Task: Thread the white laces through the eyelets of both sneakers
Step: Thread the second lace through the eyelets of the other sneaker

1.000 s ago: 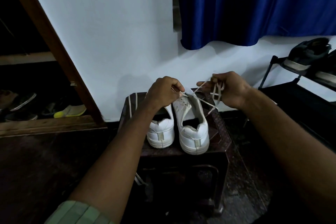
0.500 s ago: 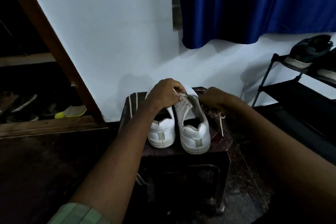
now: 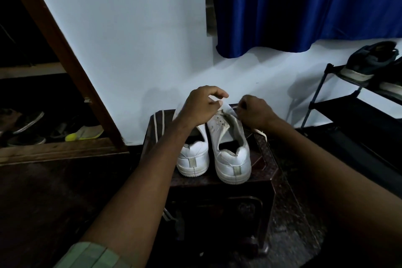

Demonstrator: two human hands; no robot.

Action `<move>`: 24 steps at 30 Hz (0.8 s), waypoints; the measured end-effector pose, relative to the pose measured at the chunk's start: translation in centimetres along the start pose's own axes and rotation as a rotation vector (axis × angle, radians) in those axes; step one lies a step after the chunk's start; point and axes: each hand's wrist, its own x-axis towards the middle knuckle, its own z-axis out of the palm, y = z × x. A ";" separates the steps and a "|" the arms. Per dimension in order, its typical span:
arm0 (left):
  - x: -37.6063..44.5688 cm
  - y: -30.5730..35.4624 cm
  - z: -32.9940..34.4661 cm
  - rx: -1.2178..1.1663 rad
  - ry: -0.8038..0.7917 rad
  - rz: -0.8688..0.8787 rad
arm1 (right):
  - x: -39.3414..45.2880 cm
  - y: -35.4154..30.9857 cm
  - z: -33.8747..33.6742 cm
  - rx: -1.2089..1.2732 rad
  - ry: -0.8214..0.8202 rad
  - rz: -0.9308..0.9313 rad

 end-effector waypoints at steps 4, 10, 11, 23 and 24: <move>-0.1 2.4 0.6 -0.293 -0.099 -0.047 | -1.0 -2.1 -2.2 0.796 -0.019 -0.030; -0.2 3.0 -0.6 -0.141 0.002 -0.113 | -1.0 -1.3 -5.1 0.930 0.019 0.040; -0.3 3.0 -0.9 -0.166 0.002 -0.141 | -0.9 -0.8 -5.3 0.838 0.001 0.053; 0.3 3.0 -1.8 -0.715 0.198 -0.432 | -0.6 -0.4 -4.1 0.680 -0.251 0.011; 0.5 3.0 -1.8 -0.820 0.225 -0.454 | -0.5 0.0 -4.1 0.640 -0.262 0.022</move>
